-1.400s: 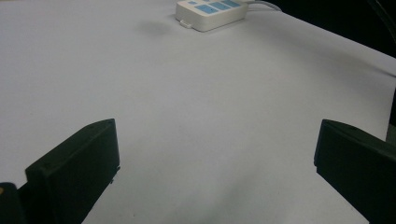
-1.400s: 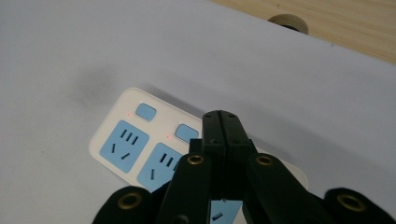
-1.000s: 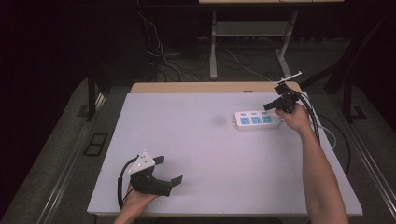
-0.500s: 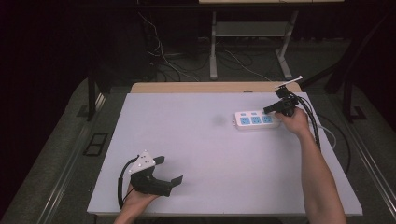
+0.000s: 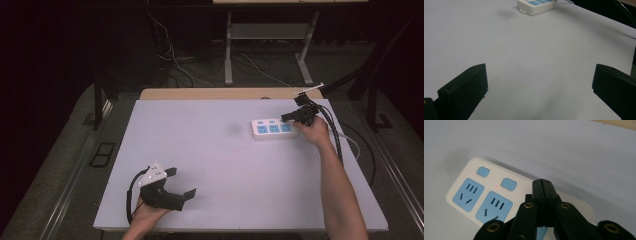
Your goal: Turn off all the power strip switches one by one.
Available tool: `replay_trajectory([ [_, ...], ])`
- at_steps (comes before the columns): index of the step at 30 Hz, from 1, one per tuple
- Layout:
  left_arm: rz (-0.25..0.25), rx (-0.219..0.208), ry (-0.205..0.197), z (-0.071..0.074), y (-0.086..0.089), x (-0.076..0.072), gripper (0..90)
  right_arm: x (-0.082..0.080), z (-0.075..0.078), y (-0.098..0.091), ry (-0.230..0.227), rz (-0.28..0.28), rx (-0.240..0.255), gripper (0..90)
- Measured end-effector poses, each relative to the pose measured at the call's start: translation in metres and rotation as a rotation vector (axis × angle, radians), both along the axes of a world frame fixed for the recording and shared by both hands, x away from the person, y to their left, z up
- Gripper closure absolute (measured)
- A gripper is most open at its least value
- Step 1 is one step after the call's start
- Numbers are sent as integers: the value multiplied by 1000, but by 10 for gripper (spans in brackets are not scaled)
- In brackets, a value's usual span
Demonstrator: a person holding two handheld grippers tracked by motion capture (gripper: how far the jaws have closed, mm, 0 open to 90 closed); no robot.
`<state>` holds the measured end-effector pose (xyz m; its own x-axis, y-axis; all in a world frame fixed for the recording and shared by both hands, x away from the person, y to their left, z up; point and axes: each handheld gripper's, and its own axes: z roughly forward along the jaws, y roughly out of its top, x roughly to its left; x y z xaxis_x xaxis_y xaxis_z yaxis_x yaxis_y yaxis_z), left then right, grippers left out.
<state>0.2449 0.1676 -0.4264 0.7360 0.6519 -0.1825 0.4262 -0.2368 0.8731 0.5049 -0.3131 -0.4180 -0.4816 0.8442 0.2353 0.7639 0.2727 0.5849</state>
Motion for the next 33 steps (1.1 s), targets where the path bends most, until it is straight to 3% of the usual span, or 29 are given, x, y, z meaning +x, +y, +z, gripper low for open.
replay_trajectory([
  [7, -4, 7, -1, 0, -1, 0, 0, -1, 1, 2, -5, 1, -22, 900],
  [16, -15, 11, -3, 0, -1, 1, 0, 1, -2, -5, 40, -51, 38, 900],
  [20, -19, 11, -4, 0, -1, 1, 0, -2, -3, -8, 19, -52, 38, 900],
  [23, -19, 13, -2, 0, -1, 1, 0, -3, -5, -11, 19, -59, 69, 900],
  [33, -21, 11, -3, 0, -1, 2, 0, -3, -2, -5, 3, -37, 3, 900],
])
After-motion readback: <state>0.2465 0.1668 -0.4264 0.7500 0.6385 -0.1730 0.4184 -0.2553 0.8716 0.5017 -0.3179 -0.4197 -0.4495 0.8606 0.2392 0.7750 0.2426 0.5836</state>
